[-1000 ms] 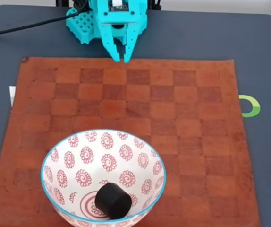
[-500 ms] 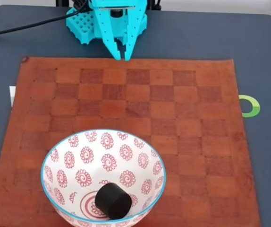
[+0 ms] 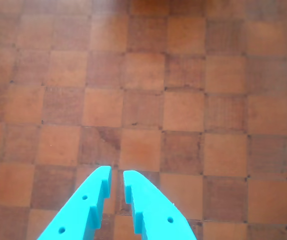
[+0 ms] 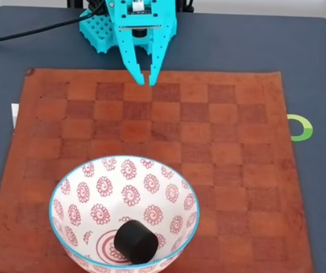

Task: Grasp a black cylinder and put it in a bowl.

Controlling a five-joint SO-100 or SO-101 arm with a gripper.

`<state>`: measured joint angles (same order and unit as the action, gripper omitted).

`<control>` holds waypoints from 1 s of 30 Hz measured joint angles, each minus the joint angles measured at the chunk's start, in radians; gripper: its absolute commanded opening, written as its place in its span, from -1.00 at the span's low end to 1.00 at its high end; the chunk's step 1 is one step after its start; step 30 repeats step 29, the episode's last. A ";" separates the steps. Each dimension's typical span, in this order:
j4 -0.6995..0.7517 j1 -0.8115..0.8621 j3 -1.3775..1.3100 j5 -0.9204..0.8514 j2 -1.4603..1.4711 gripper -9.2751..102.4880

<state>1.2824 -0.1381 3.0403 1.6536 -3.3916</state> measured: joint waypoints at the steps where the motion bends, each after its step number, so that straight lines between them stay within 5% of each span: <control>1: 0.000 0.000 0.000 0.000 0.000 -0.81; 30: -0.075 0.011 0.132 0.000 0.000 -0.83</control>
